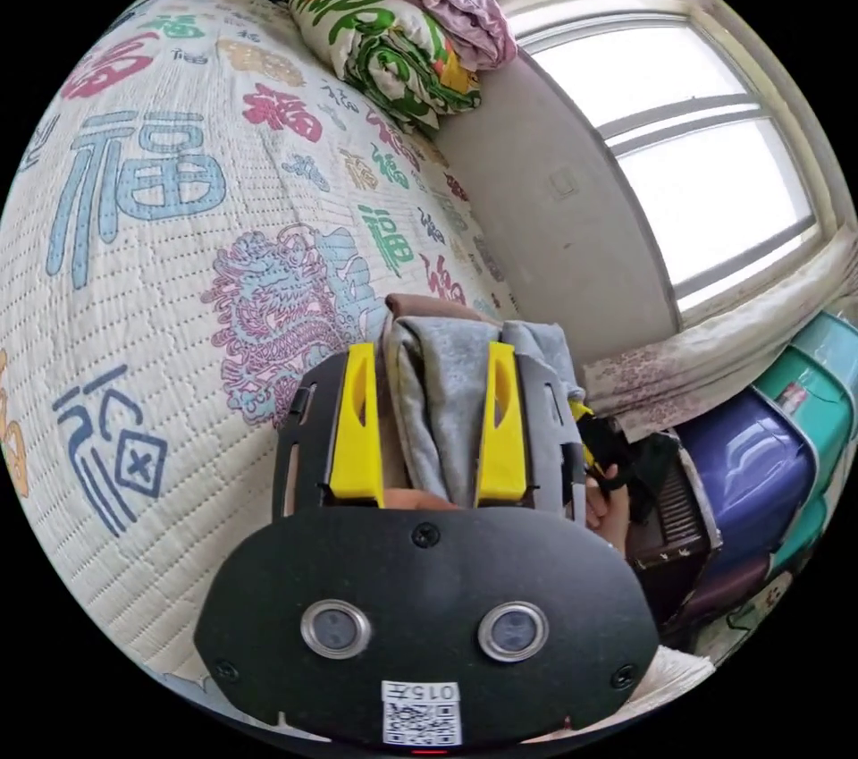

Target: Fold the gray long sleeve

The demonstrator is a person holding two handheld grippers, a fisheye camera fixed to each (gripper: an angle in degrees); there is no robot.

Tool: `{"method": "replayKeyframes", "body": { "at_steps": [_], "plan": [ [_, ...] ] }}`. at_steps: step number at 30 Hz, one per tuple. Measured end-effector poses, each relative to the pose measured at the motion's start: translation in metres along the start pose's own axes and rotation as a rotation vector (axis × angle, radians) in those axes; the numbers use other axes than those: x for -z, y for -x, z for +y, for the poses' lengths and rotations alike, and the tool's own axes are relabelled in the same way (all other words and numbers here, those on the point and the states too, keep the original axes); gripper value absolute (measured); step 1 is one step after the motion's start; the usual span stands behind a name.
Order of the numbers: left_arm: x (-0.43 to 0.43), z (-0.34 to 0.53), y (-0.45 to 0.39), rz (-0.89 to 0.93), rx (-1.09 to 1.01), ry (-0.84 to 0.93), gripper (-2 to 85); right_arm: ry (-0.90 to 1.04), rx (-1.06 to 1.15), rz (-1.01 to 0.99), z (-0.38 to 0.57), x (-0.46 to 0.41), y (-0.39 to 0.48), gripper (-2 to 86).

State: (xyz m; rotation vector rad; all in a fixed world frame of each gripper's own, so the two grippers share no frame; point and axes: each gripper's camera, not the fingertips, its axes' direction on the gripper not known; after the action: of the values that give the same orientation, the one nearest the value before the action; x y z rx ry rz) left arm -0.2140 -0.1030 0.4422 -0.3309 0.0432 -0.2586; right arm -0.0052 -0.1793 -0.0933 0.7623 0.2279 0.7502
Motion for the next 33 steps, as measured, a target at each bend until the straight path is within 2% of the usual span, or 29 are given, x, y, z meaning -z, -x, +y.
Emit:
{"method": "replayKeyframes", "body": {
  "at_steps": [2,6,12,18,23,26,30,33],
  "plan": [
    [-0.004,0.019,-0.019,-0.074,-0.082,-0.066,9.3,-0.003,0.008,-0.003,0.003,0.012,0.019,2.7],
    [-0.016,0.069,-0.064,-0.224,-0.315,-0.188,8.0,-0.013,0.028,-0.006,0.014,0.037,0.061,2.8],
    [-0.053,0.122,-0.099,-0.325,-0.462,-0.273,8.2,-0.027,0.038,-0.006,0.037,0.065,0.108,3.0],
    [-0.107,0.124,-0.088,-0.271,-0.370,-0.157,10.9,-0.021,0.031,-0.012,0.063,0.083,0.138,3.1],
    [-0.100,0.158,-0.113,-0.216,-0.425,-0.236,6.4,-0.021,0.025,0.022,0.087,0.093,0.158,3.2],
    [-0.081,0.188,-0.159,-0.219,-0.521,-0.299,4.0,-0.044,-0.029,0.070,0.103,0.115,0.177,3.0],
    [-0.014,0.215,-0.189,-0.090,-0.378,-0.436,2.2,-0.162,-0.014,0.025,0.133,0.201,0.235,2.4],
    [0.053,0.245,-0.221,-0.035,-0.402,-0.499,1.6,-0.285,0.047,0.012,0.150,0.289,0.283,2.0]
  ]
}}
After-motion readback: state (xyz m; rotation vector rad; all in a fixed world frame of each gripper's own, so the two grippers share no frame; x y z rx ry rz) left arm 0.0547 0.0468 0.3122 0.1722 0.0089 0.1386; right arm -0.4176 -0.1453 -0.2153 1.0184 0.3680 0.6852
